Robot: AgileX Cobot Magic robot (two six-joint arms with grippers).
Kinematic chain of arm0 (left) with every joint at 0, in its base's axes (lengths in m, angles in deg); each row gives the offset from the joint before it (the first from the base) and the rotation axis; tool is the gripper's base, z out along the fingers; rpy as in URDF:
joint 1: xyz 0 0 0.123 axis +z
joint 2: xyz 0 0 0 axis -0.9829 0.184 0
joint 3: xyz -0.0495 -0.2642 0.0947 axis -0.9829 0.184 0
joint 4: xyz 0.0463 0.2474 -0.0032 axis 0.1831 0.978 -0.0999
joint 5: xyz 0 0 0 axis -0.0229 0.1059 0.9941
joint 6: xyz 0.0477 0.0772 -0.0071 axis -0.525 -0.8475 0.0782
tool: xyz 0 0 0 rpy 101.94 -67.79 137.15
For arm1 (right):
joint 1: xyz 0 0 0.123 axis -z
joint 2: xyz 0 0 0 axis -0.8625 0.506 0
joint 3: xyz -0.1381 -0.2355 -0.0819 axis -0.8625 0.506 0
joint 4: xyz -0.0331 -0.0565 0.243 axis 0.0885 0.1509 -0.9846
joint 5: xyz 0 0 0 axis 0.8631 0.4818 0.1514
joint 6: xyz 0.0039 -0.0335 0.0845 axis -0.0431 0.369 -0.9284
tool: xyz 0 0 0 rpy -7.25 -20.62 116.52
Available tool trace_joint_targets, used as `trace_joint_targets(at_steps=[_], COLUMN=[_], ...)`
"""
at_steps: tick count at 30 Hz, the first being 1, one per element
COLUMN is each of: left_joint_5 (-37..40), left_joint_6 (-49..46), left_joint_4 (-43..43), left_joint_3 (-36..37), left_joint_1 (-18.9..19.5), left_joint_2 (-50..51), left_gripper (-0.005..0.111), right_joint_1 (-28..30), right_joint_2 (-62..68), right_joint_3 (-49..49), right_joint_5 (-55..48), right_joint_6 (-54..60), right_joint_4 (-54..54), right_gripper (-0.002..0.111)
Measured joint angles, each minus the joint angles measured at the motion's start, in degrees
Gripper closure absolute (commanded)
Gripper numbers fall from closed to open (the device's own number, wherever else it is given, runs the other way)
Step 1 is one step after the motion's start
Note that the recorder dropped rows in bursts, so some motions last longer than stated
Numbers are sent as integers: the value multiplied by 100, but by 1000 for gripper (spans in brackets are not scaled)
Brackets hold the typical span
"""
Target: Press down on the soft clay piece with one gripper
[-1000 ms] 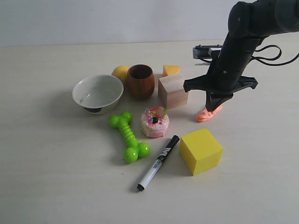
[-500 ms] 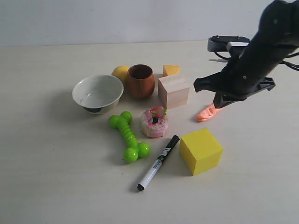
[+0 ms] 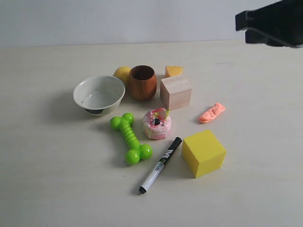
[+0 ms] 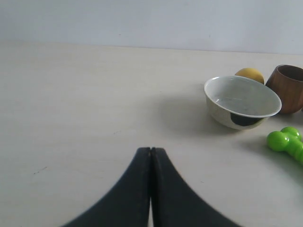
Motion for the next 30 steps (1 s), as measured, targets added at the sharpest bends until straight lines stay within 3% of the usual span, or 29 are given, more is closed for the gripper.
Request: trace_joint_targets(at_steps=[6, 12, 23, 30], left_joint_5=[0, 0, 0, 0], left_joint_6=[0, 0, 0, 0], left_joint_4=[0, 0, 0, 0], left_joint_3=[0, 0, 0, 0], left_joint_1=[0, 0, 0, 0], left_joint_2=[0, 0, 0, 0], left_gripper=[107, 107, 107, 107], right_joint_1=[0, 37, 1670, 1870], right_joint_2=[-756, -1419, -3477, -4683], right_joint_3=[9, 9, 1048, 2116], right_joint_5=[14, -508, -457, -457], right_joint_6=[-68, -870, -985, -962], right_joint_4=[775, 1780, 1998, 2007], right_gripper=[108, 108, 108, 108])
